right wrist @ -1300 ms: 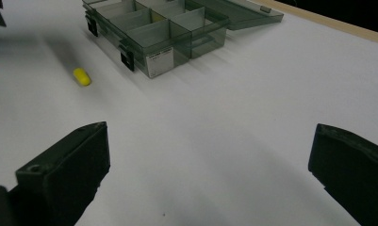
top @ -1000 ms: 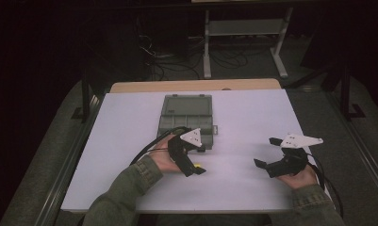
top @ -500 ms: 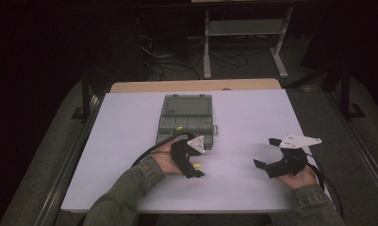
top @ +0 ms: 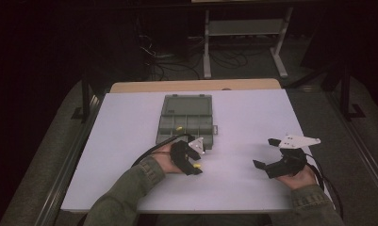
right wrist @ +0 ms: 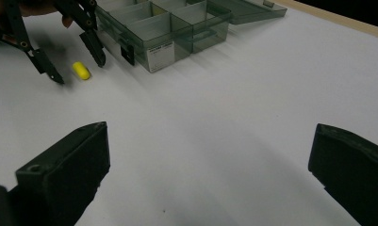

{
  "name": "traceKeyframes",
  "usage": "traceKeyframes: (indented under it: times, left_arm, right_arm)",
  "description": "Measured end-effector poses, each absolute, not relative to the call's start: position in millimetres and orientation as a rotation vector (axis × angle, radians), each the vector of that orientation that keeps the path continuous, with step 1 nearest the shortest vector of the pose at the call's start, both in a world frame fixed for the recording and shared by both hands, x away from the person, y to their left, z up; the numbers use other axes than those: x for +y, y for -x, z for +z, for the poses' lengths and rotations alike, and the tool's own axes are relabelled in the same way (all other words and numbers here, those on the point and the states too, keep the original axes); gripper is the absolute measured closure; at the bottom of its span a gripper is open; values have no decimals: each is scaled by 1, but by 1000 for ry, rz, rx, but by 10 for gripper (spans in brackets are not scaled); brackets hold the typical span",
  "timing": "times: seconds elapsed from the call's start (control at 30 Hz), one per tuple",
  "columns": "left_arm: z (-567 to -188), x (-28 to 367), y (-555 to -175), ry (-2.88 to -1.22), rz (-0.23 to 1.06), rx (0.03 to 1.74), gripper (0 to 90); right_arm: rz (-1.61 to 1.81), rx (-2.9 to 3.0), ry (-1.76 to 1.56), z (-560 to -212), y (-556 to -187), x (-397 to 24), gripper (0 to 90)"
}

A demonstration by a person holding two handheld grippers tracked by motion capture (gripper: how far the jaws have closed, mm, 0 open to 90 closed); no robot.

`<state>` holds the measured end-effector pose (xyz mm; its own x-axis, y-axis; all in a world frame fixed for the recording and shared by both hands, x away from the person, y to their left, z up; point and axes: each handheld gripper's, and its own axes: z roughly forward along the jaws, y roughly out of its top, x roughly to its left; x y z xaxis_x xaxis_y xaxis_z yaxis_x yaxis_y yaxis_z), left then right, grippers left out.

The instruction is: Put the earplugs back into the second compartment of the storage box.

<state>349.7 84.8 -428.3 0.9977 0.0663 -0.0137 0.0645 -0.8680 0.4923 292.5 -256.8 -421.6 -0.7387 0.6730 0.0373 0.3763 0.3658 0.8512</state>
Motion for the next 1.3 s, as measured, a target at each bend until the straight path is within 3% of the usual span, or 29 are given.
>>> traceKeyframes:
  times: [0.23,0.43,1.3]
  left_arm:
    - [-428,86,-351,-2620,15,93,711]
    - [-427,84,-347,-2633,52,15,805]
    - [-381,107,-354,-2541,3,30,830]
  right_arm:
    - [1319,2313,-923,-421,-292,-257,0]
    - [1318,2313,-924,-421,-292,-257,0]
    - [1317,2309,-922,-421,-292,-257,0]
